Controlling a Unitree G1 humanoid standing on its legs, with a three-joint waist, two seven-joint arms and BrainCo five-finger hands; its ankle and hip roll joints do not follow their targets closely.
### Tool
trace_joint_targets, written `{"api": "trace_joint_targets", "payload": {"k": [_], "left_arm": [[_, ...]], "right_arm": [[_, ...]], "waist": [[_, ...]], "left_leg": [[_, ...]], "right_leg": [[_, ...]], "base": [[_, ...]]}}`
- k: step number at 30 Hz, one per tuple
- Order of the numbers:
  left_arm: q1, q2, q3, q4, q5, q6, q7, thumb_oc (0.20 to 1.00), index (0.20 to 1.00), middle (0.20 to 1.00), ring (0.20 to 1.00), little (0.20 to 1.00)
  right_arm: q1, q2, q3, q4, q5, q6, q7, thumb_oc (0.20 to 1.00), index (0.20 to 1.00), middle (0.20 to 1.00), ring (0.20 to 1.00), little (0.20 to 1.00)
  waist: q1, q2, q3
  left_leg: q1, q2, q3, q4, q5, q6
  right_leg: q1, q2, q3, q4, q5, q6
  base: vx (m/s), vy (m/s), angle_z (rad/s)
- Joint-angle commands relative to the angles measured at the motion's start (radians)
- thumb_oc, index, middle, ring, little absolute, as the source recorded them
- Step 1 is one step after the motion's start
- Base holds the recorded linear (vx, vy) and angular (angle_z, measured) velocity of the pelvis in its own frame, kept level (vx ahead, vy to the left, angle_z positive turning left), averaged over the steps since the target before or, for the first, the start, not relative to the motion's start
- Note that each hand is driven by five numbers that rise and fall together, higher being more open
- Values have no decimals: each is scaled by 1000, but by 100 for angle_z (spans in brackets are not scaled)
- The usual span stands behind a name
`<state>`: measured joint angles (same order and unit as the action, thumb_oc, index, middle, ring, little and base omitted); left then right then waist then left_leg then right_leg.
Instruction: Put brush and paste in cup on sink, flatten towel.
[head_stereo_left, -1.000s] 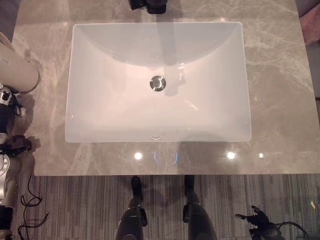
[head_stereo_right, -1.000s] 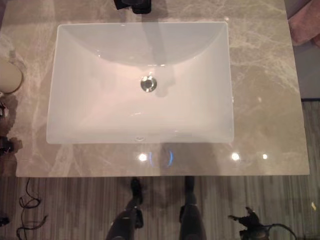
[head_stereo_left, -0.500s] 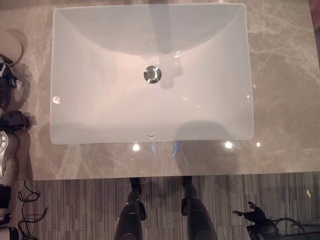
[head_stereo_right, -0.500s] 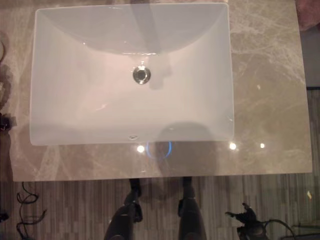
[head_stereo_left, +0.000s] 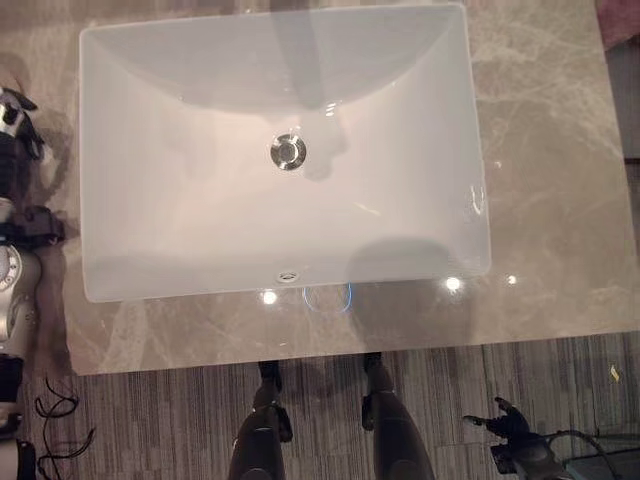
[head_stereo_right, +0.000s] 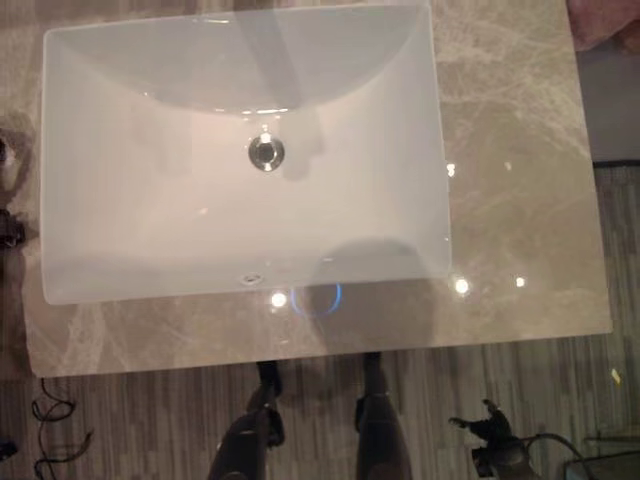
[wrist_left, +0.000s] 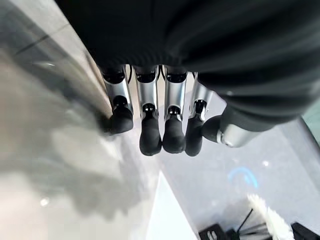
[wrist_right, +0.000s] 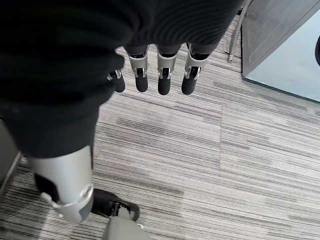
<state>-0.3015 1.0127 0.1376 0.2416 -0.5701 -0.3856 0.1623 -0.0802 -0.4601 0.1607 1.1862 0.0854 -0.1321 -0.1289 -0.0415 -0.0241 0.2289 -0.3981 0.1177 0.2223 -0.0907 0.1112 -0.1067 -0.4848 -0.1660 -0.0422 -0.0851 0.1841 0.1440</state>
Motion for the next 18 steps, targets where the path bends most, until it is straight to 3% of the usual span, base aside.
{"api": "trace_joint_targets", "payload": {"k": [1,8,18], "left_arm": [[57,-24,32,-10,18,-12,-36,200,200,200,200,200],[155,-72,100,-33,36,-3,-55,200,200,200,200,200],[169,-131,126,-39,50,-6,-32,200,200,200,200,200]], "right_arm": [[14,-24,-1,22,21,7,-8,1000,1000,1000,1000,1000],[19,-21,-22,45,3,13,-2,1000,1000,1000,1000,1000],[21,-9,-30,64,6,16,-2,1000,1000,1000,1000,1000]], "waist": [[4,12,-31],[23,17,-47],[33,16,-66]], "left_leg": [[-4,-4,-78,3,13,-20],[19,-11,-98,3,9,-21],[53,-4,-114,3,10,-25]], "right_leg": [[92,-83,-64,-2,-13,87],[136,-87,-86,-2,-27,78],[181,-87,-101,-2,-42,72]], "base": [[-9,-31,6],[-19,-12,12],[-12,-16,10]]}}
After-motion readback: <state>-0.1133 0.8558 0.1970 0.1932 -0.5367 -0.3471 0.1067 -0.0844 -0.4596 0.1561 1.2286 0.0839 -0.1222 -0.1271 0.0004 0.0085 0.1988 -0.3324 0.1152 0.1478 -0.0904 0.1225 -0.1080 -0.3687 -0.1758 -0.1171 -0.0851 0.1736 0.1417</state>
